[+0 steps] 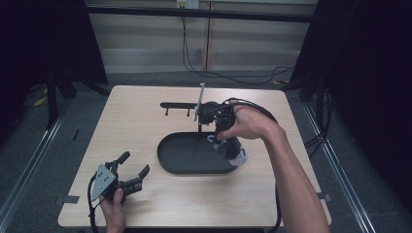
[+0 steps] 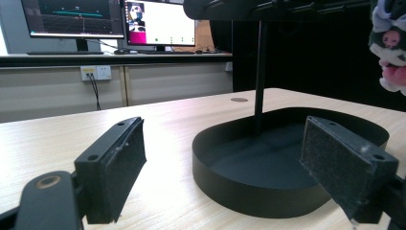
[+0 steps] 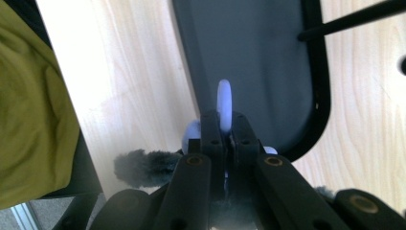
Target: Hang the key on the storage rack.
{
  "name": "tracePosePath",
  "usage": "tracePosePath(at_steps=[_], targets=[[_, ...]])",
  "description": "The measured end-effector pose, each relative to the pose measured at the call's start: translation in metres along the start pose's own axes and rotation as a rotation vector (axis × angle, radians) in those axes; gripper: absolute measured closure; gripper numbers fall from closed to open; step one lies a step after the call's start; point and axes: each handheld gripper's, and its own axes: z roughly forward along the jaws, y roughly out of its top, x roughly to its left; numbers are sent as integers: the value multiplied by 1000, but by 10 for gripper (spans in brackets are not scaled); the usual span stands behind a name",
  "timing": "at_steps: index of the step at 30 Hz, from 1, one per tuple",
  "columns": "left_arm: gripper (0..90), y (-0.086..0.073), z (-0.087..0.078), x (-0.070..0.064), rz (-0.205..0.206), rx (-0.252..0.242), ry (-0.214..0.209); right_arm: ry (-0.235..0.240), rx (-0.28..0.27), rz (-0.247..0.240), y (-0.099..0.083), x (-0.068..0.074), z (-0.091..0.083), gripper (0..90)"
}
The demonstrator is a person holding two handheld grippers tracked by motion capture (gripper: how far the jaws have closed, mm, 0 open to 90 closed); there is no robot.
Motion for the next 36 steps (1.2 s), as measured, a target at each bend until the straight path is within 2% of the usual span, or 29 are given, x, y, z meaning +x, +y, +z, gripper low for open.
tracePosePath(at_steps=[1, 4, 10, 16, 23, 26, 28, 29, 33, 36], targets=[[153, 0, 0, 0, 0, -1, 0, -3, -14, 1, -1, -2, 1, 876], [153, 0, 0, 0, -1, -4, 0, 7, 17, 4, 1, -8, 4, 876], [153, 0, 0, 0, 1, 3, 0, 16, 26, 12, 4, -17, 6, 876], [153, 0, 0, 0, -5, -1, 1, 4, 11, -1, 6, -24, 3, 876], [153, 0, 0, -1, -13, -3, 4, 13, 3, 29, 4, -35, -1, 876], [153, 0, 0, 0, -4, 1, -1, 20, 21, 21, 5, -39, -2, 876], [153, 0, 0, 0, -5, -2, 0, 20, -7, 20, 6, -42, -3, 876], [153, 0, 0, 0, -5, -2, 0, 33, 1, 22, 7, -43, -4, 876], [153, 0, 0, 0, -4, 2, 0, 34, 11, 31, 9, -50, -2, 876], [153, 0, 1, -1, -7, -9, 1, 21, -5, 32, 10, -54, -3, 876]])
